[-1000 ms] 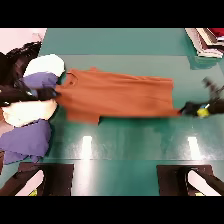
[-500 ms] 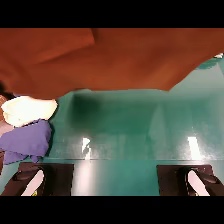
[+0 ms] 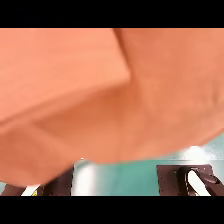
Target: Fold the shirts.
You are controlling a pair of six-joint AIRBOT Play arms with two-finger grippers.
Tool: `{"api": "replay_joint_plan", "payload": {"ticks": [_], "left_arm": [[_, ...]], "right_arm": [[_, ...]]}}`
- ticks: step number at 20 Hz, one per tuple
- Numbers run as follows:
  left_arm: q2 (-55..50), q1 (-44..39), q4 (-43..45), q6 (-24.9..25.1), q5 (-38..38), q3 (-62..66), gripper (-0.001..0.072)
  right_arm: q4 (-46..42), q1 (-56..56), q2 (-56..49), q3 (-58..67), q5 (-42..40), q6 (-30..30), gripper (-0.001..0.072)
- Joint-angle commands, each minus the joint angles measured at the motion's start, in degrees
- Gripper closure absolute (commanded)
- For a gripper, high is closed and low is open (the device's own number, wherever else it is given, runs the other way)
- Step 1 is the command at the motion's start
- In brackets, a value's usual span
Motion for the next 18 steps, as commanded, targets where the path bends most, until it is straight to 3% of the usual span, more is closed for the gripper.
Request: {"api": "replay_joint_plan", "payload": {"ticks": [1, 4, 9, 12, 14, 18], "left_arm": [[-1.7, 0.0, -0.5, -1.6, -9.0, -13.9, 0.0679], [-4.6, 0.0, -0.5, 0.2, -9.1, -29.5, 0.0679], [-15.7, -2.0, -0.2, 6.7, 4.2, -47.0, 0.0679], [-27.3, -6.5, -0.7, 12.7, 16.5, -46.9, 0.0679], [-34.6, -8.2, -0.8, 13.9, 23.9, -45.0, 0.0678], [-45.4, -8.3, -2.0, 13.9, 24.7, -34.7, 0.0679]], "right_arm": [[-0.9, 0.1, -6.3, -6.4, 10.1, 0.1, 0.0697], [-0.9, 0.1, -13.3, -16.7, 11.4, 0.1, 0.0697], [-0.9, 0.1, -25.3, -29.6, 6.8, 0.1, 0.0696], [-0.9, 0.1, -32.7, -32.3, -2.8, 0.1, 0.0697], [0.6, 0.1, -37.0, -31.6, -8.0, 0.2, 0.0696], [8.9, 0.3, -44.3, -25.0, -12.7, 0.3, 0.0696]]}}
